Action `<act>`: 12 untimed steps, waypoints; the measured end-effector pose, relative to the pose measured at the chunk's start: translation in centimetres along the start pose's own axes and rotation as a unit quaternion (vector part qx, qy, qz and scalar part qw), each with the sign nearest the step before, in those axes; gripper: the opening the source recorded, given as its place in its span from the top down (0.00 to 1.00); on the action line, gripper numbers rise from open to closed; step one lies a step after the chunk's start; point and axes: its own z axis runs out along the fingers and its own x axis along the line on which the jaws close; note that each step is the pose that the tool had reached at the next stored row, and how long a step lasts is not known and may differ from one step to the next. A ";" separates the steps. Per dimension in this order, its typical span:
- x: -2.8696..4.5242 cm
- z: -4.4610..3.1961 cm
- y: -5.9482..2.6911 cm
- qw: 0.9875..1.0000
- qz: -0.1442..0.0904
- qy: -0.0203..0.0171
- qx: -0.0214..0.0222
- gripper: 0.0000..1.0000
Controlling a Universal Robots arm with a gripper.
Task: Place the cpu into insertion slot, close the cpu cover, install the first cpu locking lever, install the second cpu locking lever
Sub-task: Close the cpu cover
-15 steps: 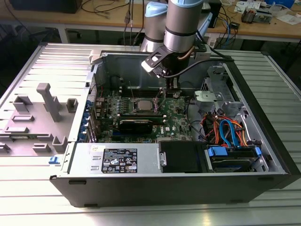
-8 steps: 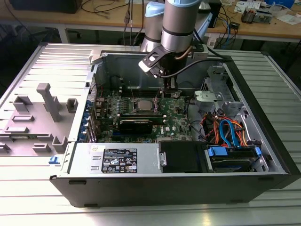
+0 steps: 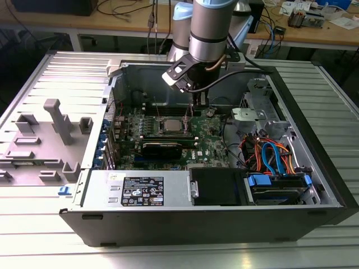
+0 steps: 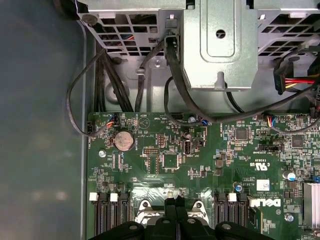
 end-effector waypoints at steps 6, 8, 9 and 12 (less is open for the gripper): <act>0.00 0.00 -0.11 1.000 0.000 0.000 0.000 0.89; 0.00 0.00 -0.12 1.000 0.000 0.000 0.000 0.89; 0.00 0.00 -0.15 1.000 0.000 0.000 0.000 0.89; 0.00 0.00 -0.34 1.000 0.000 0.000 0.000 0.89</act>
